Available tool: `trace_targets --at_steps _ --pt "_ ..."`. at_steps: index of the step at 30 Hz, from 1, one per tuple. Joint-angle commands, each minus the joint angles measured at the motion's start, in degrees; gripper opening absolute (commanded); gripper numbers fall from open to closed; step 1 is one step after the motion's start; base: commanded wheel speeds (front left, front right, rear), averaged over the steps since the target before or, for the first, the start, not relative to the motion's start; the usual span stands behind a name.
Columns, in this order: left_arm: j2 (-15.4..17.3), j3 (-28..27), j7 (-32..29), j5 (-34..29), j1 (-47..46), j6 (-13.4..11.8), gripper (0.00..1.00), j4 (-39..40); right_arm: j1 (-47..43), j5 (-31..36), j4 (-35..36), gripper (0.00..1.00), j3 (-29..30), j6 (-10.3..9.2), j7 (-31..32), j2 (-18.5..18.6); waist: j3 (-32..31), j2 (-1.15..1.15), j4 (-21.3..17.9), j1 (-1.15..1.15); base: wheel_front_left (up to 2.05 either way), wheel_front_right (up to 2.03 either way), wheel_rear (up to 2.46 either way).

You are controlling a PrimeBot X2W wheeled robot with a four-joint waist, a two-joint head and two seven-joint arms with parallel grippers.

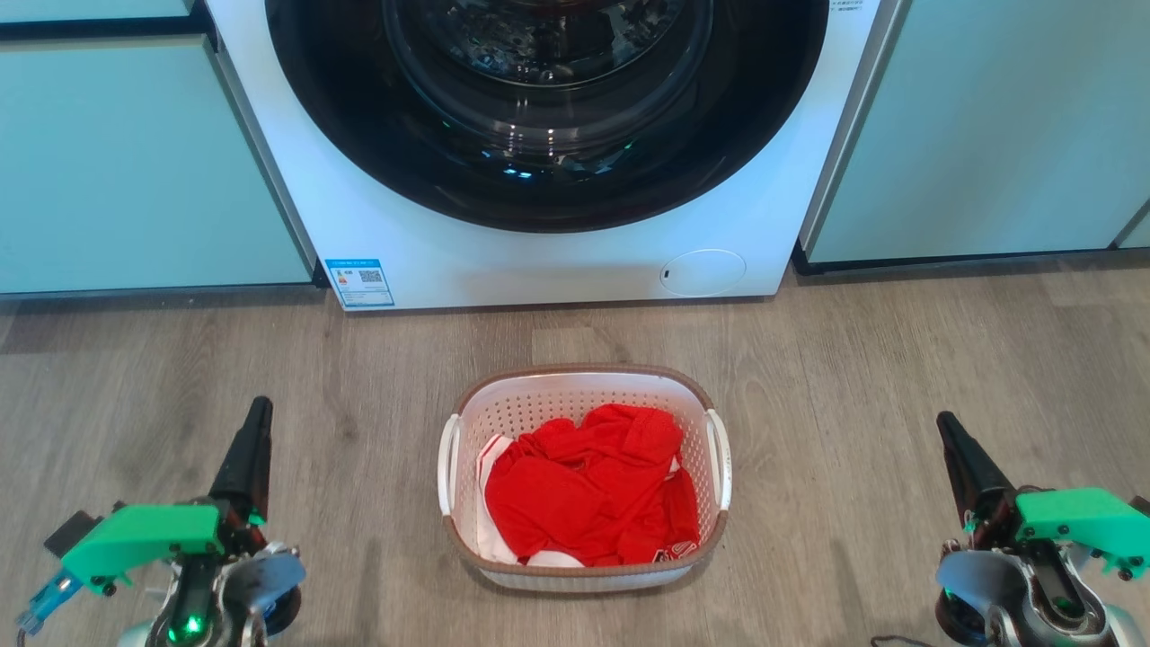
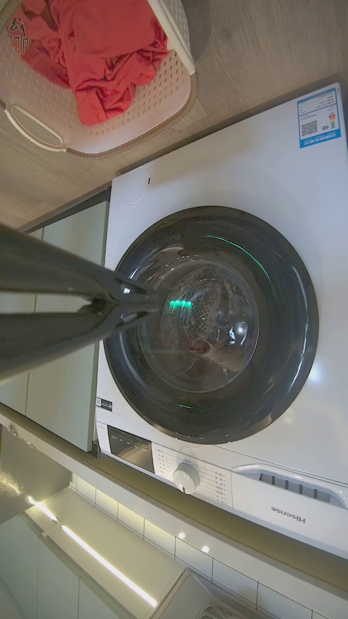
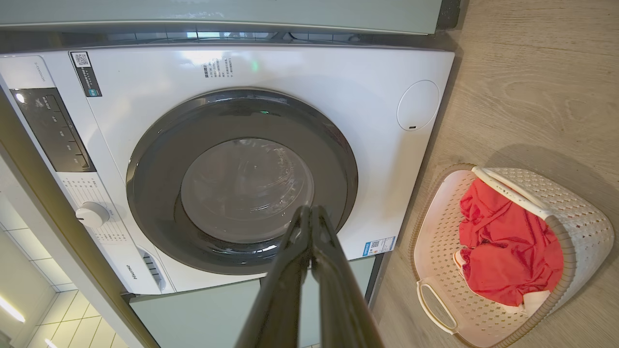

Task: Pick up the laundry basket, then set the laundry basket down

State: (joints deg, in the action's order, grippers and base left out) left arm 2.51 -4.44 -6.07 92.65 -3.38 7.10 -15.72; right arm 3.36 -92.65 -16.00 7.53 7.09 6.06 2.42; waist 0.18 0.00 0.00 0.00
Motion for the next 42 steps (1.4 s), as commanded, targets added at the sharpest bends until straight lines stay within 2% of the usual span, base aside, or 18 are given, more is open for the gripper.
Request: trace_targets --at_steps 1,27,28,29,32,42 --pt "0.4 -2.1 -0.4 -0.5 -2.8 0.4 0.00 1.7 2.8 0.5 2.0 0.00 -1.0 0.40 0.4 0.5 0.0 0.00 0.0 0.00 0.00 0.00 0.00" --pt "0.4 -2.1 -0.4 -0.5 -2.8 0.4 0.00 1.7 2.8 0.5 2.0 0.00 -1.0 0.40 0.4 0.5 0.0 0.00 0.0 0.00 0.00 0.00 0.00" --pt "0.0 0.0 0.0 0.0 0.0 0.0 0.00 0.0 0.0 0.0 0.0 0.00 0.0 0.00 0.0 0.0 0.0 0.00 0.0 0.00 0.00 0.00 0.00" --pt "0.0 0.1 0.1 0.0 0.1 0.0 1.00 -0.4 -0.1 0.0 -0.4 1.00 -0.1 0.00 -0.1 0.0 0.0 0.00 0.0 0.00 0.00 0.00 0.00" --pt "-0.3 0.3 0.1 0.0 1.6 -0.1 1.00 -3.0 -1.4 0.0 -3.1 1.00 -0.4 -0.01 -0.1 -0.5 0.0 0.00 0.0 0.00 0.00 0.00 0.00" --pt "-0.2 0.9 1.8 -1.8 1.8 -0.1 1.00 -1.2 -1.3 1.1 -2.4 1.00 -1.8 0.02 -1.8 -0.4 -0.1 0.00 -0.1 0.00 0.00 0.00 0.00"
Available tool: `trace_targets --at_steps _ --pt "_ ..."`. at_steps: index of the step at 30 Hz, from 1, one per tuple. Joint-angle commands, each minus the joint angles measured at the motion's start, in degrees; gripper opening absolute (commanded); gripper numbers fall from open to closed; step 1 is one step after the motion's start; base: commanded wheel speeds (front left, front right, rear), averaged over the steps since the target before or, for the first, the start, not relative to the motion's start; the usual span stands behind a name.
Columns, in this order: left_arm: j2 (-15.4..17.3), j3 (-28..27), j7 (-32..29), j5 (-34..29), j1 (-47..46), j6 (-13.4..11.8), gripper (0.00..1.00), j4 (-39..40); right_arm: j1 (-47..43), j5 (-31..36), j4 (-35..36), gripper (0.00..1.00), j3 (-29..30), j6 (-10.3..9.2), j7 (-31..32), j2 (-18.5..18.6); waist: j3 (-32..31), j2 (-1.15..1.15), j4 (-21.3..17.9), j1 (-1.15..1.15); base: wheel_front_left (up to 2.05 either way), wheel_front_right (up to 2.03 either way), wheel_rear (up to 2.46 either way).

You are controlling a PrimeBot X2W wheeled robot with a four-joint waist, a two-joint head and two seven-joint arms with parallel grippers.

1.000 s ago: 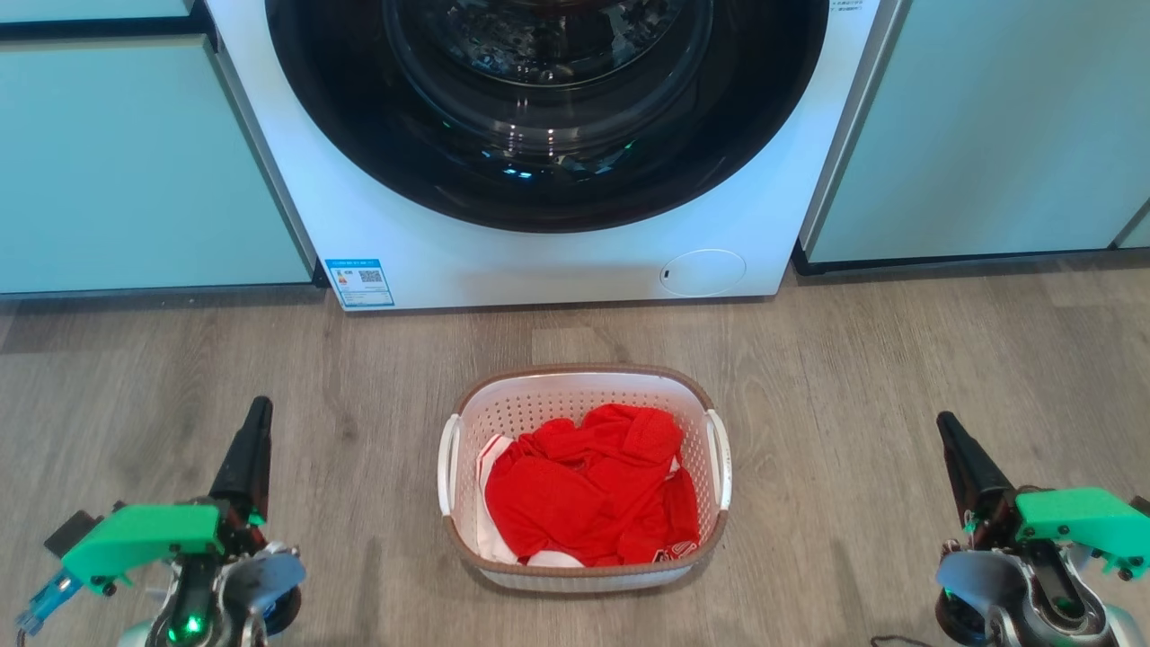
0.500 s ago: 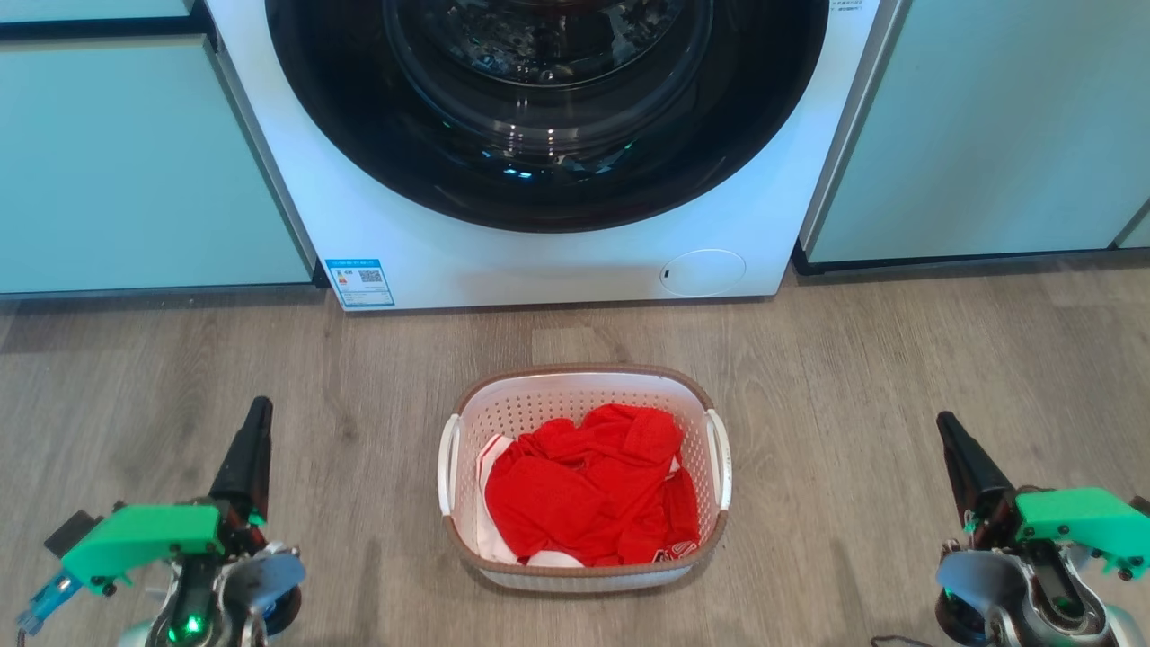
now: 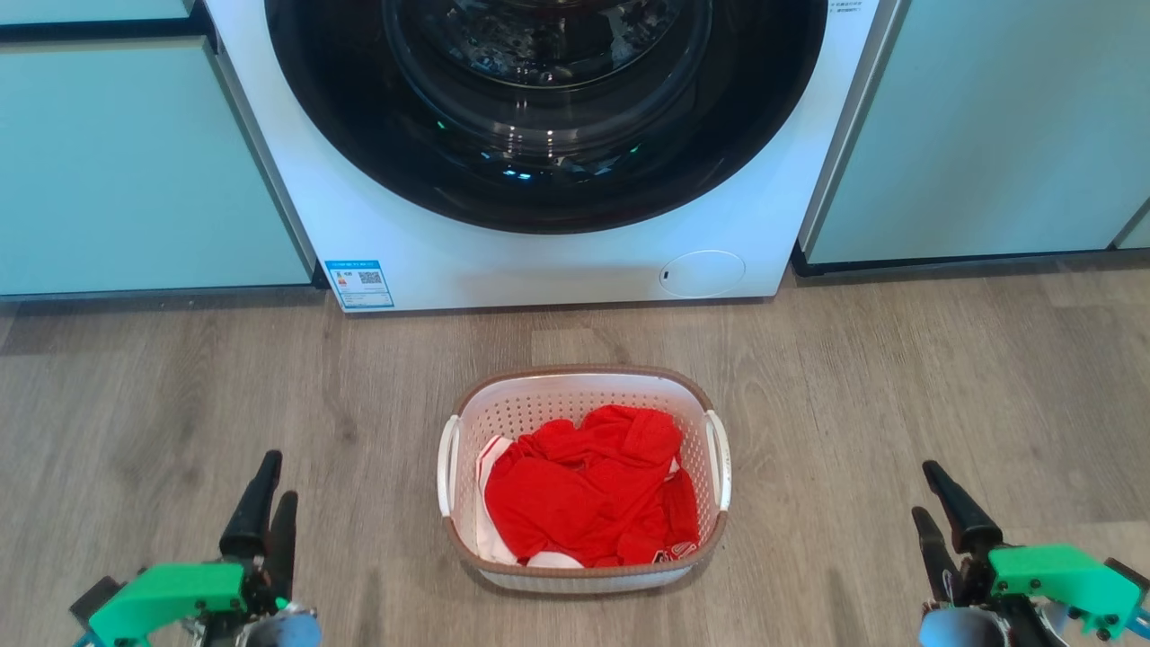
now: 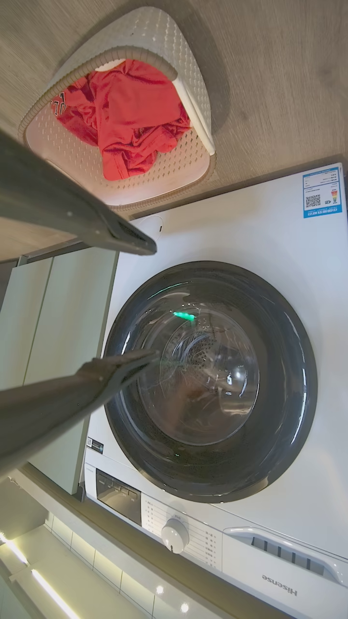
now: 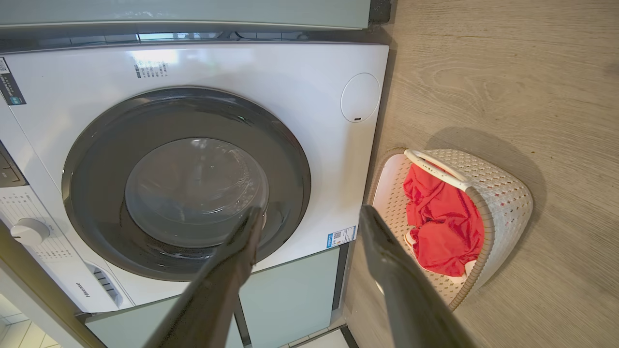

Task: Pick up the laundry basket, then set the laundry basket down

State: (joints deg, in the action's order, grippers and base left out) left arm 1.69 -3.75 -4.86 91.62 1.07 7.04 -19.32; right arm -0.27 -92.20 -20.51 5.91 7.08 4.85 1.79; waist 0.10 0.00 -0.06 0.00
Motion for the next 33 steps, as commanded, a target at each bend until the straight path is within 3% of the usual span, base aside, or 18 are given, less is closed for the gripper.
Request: trace_targets --at_steps 1,14,33 --pt "0.6 0.3 0.7 -1.1 -2.6 -0.1 1.00 2.6 2.3 0.9 2.2 1.00 -0.2 0.04 -0.7 0.3 0.0 0.00 0.0 0.00 0.00 0.00 0.00" --pt "0.7 0.8 2.7 -7.5 -2.8 -1.2 1.00 5.7 2.7 8.1 4.1 1.00 -1.2 0.08 -2.7 0.3 0.0 0.00 -0.1 0.00 0.00 0.00 0.00" --pt "0.8 4.4 5.9 -27.0 -3.4 -3.4 1.00 10.8 3.3 25.7 8.8 1.00 -4.1 0.14 -5.9 0.5 0.1 0.00 -0.3 0.00 0.00 0.00 0.00"
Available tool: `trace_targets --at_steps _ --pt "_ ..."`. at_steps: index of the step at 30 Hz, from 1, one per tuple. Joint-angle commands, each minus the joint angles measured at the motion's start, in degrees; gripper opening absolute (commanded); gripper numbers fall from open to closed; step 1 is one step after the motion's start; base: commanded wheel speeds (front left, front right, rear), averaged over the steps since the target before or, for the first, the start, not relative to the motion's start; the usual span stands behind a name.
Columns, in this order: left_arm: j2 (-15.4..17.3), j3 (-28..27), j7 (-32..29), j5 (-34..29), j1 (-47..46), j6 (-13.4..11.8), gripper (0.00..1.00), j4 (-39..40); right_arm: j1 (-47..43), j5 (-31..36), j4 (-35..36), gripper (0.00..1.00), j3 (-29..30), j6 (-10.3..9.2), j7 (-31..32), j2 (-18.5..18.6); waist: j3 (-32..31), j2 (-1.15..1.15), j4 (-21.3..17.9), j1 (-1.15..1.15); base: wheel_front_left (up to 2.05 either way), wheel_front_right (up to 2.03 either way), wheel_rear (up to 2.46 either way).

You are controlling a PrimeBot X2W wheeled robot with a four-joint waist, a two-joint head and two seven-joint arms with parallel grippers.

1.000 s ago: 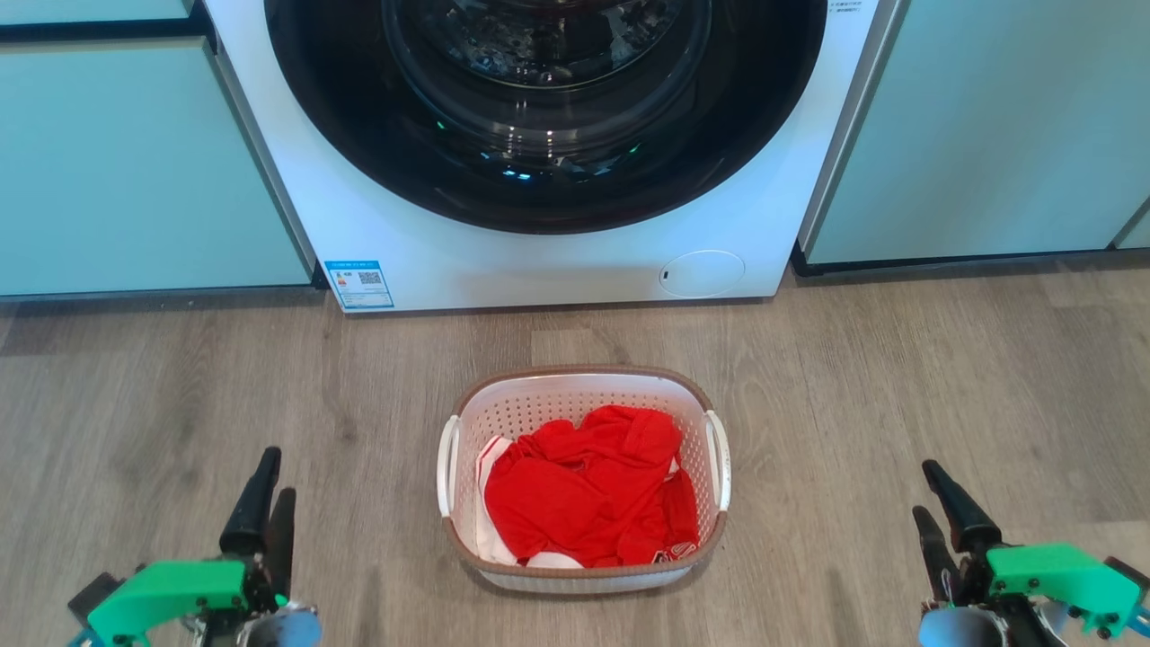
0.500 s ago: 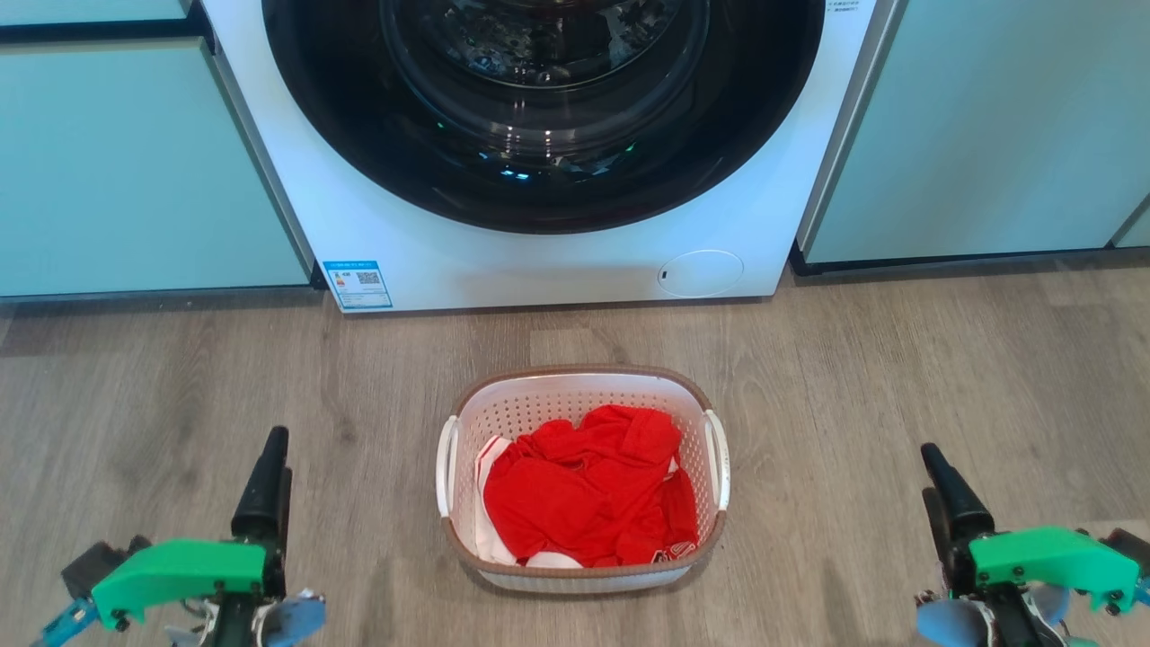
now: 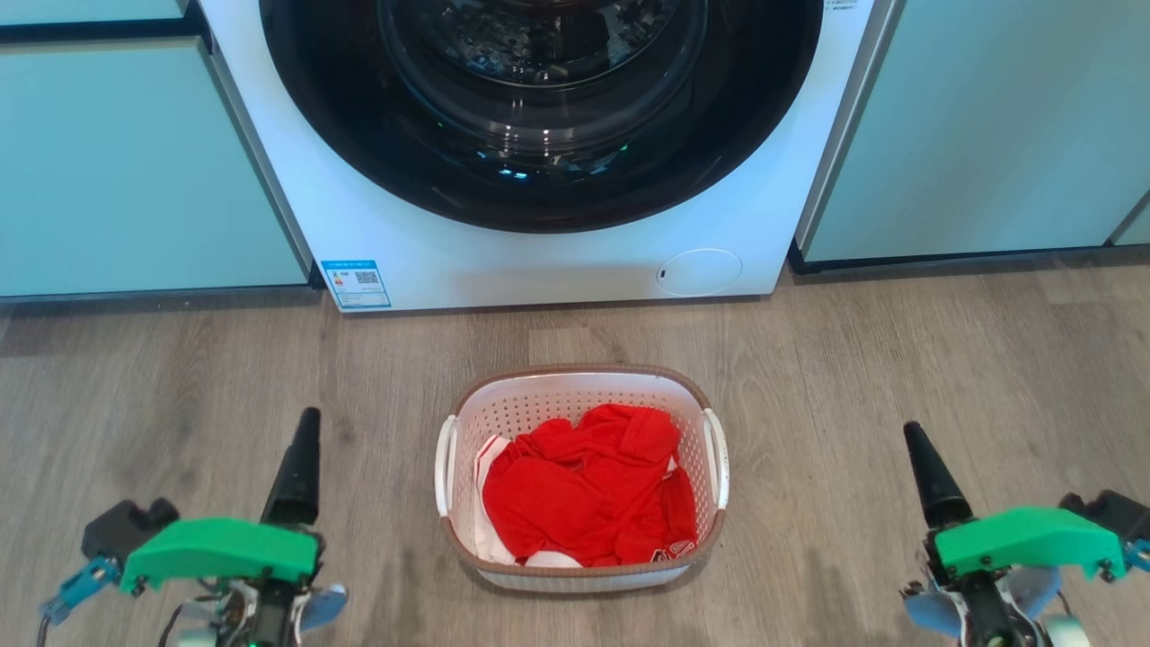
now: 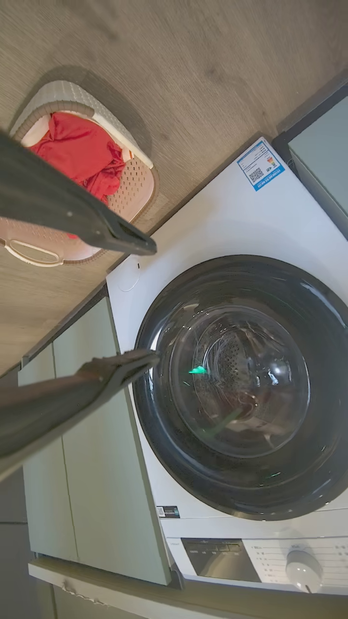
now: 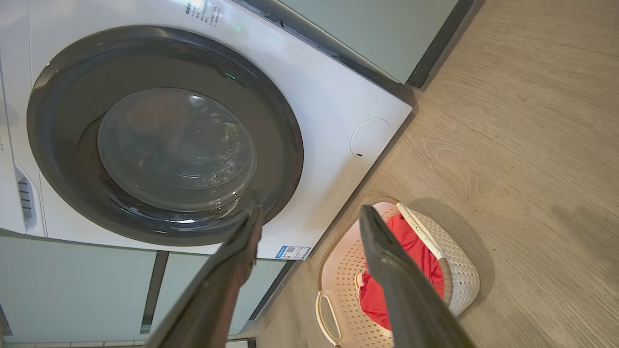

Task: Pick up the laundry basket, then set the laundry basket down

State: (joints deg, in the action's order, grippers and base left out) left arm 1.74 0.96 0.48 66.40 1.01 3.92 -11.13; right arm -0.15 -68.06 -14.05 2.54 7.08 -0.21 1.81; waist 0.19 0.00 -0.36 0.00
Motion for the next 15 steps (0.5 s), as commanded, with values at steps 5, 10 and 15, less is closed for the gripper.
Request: trace_targets --at_steps 5,10,15 --pt "0.7 0.9 1.4 -7.6 -3.3 -0.9 1.00 3.5 3.2 6.3 3.4 1.00 -1.9 0.15 -1.7 0.5 0.0 0.00 0.0 0.00 0.00 0.00 0.00" --pt "1.1 2.2 2.3 -12.9 -3.2 -1.8 1.00 4.1 3.1 10.4 4.1 1.00 -2.9 0.17 -2.6 0.5 0.1 0.00 -0.1 0.00 0.00 0.00 0.00" --pt "1.6 3.4 3.0 -16.6 -3.2 -2.7 1.00 4.5 3.0 13.5 4.5 1.00 -3.7 0.18 -3.2 0.6 0.0 0.00 -0.2 0.00 0.00 0.00 0.00"
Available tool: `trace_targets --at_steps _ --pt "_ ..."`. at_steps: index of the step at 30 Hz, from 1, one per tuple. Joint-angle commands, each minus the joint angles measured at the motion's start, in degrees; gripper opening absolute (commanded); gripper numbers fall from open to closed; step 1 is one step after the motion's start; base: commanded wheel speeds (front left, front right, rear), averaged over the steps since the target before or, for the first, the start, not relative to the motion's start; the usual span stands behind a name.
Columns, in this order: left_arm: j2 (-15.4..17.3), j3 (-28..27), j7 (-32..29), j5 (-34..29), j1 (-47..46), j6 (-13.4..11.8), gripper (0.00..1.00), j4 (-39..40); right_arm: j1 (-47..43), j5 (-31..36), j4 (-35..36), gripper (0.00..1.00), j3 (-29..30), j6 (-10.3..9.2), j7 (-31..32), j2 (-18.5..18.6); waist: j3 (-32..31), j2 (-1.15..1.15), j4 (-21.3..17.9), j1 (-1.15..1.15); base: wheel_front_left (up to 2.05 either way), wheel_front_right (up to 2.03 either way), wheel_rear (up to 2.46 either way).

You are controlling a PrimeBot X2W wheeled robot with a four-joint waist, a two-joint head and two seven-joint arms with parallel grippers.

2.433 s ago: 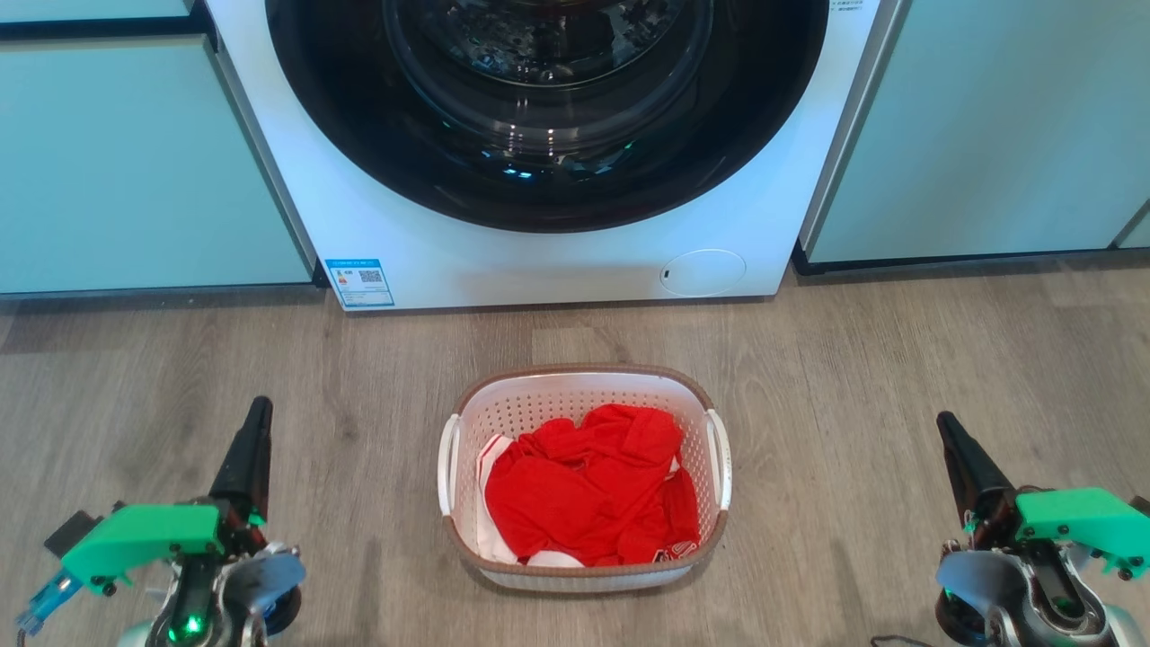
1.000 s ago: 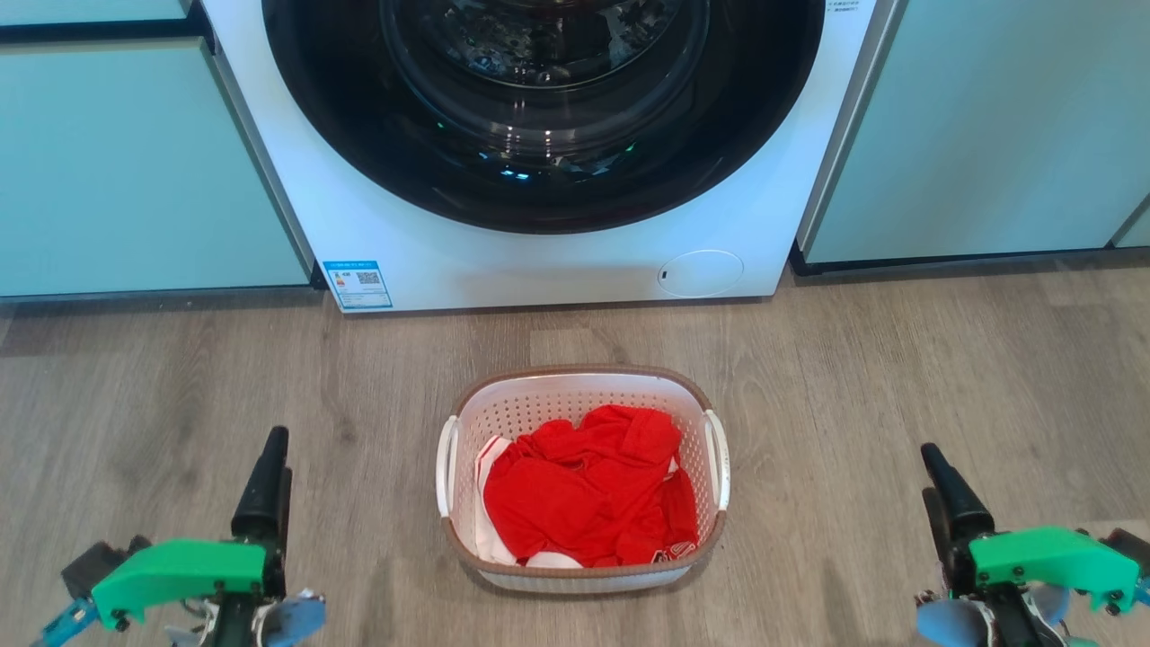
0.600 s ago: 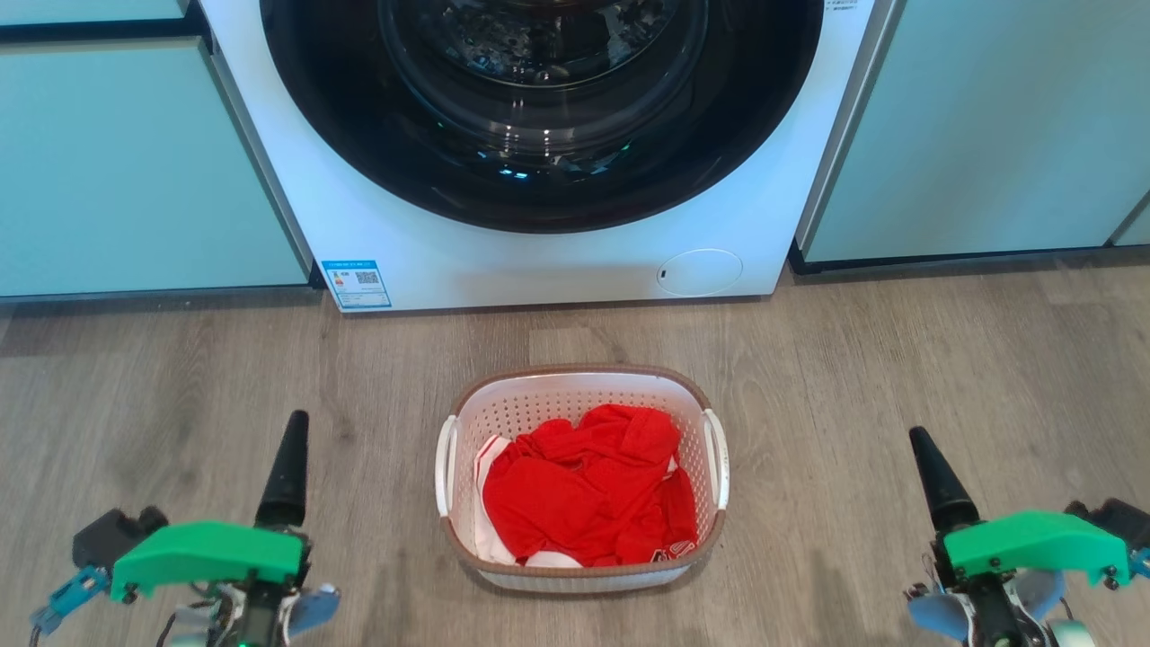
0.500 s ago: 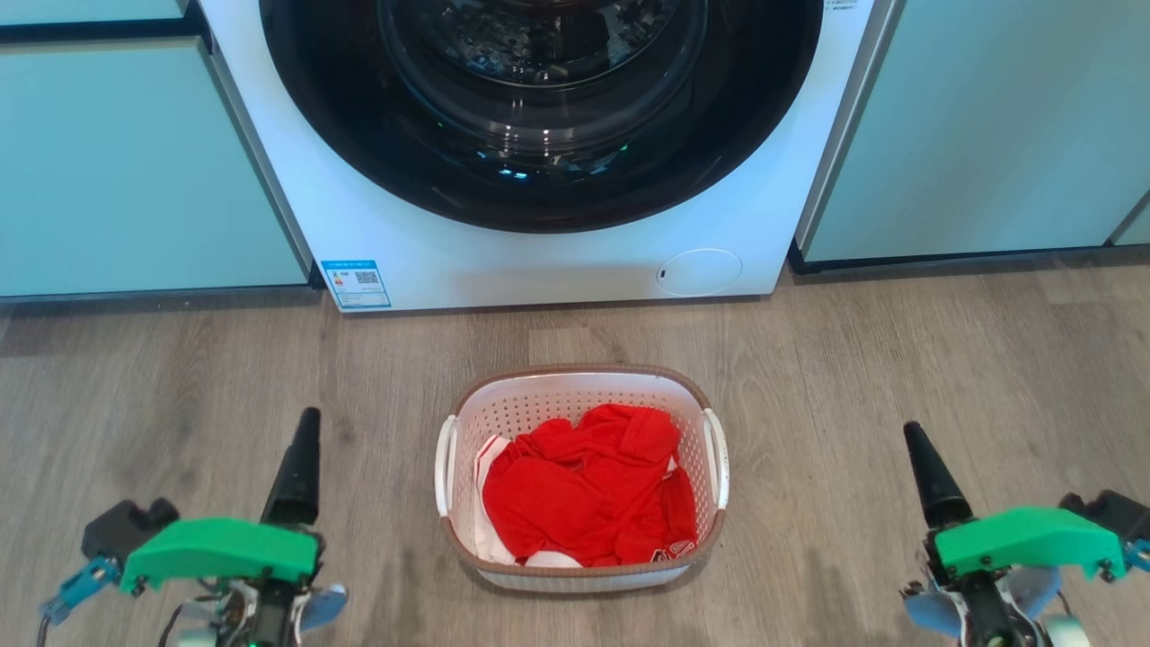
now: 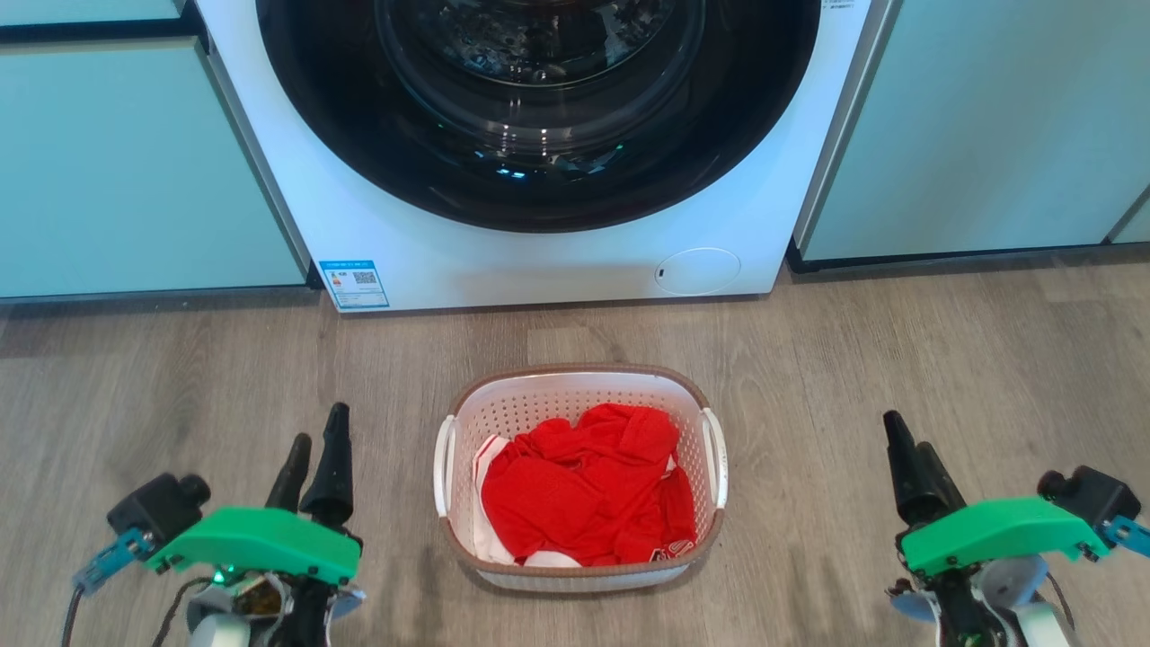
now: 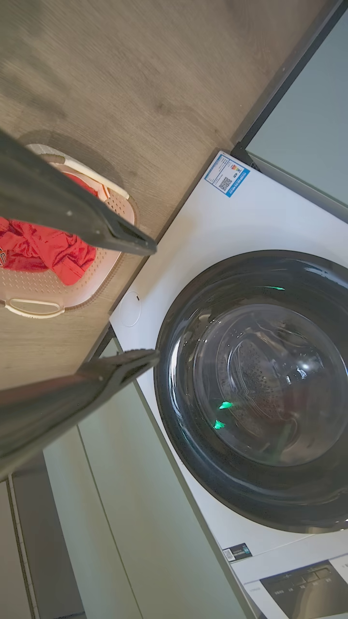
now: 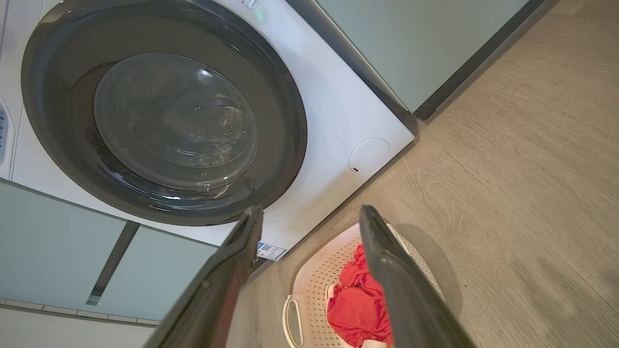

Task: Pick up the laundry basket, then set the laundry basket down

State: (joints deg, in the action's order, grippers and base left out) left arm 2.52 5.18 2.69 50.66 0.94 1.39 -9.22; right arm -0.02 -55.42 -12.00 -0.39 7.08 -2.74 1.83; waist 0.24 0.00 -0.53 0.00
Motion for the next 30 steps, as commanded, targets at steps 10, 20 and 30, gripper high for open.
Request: trace_targets --at_steps 10,20,30 --pt "2.6 2.2 2.4 -8.5 -2.6 -2.8 1.00 2.9 2.7 8.0 2.0 1.00 -2.7 0.22 -2.4 0.6 -0.1 0.00 -0.1 0.00 0.00 0.00 0.00" --pt "3.9 4.4 4.1 -14.9 -2.2 -5.0 1.00 2.9 2.5 14.6 1.6 1.00 -4.3 0.25 -4.1 0.7 -0.4 0.00 -0.2 0.00 0.00 0.00 0.00" --pt "4.6 6.0 6.0 -22.0 -1.3 -6.7 1.00 3.5 2.3 22.2 1.7 1.00 -5.8 0.28 -5.9 0.8 -0.9 0.00 -0.4 0.00 0.00 0.00 0.00"
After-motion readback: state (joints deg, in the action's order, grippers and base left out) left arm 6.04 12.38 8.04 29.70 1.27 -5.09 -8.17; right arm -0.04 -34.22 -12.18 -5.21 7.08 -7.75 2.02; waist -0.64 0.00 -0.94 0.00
